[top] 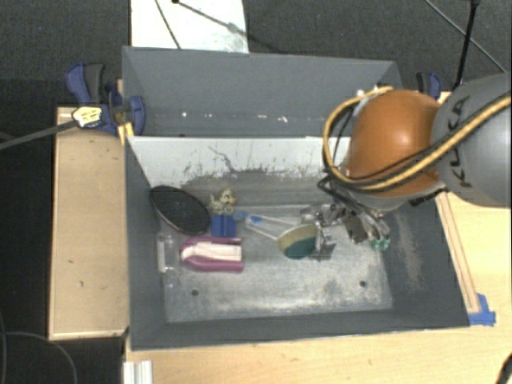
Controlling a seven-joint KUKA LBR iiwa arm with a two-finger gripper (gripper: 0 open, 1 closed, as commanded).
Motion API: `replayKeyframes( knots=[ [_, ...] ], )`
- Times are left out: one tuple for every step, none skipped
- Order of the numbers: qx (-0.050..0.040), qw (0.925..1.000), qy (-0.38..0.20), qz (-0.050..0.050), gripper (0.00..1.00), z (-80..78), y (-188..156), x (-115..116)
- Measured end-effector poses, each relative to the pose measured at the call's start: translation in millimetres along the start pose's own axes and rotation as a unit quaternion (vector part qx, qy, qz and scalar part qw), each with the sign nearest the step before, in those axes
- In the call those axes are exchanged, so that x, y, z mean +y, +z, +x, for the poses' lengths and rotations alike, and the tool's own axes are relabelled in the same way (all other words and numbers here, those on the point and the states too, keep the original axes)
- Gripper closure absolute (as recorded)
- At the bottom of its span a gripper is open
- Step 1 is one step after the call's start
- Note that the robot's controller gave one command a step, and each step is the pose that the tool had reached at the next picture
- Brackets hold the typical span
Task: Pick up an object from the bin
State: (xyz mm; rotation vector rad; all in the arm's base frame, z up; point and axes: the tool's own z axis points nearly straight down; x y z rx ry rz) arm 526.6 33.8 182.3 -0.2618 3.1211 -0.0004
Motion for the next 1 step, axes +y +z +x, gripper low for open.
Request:
replayKeyframes(
  knots=[
    [-0.0009,1.0000,0.003,0.000,1.00,-3.1,-73.4,-14.8]
  ],
)
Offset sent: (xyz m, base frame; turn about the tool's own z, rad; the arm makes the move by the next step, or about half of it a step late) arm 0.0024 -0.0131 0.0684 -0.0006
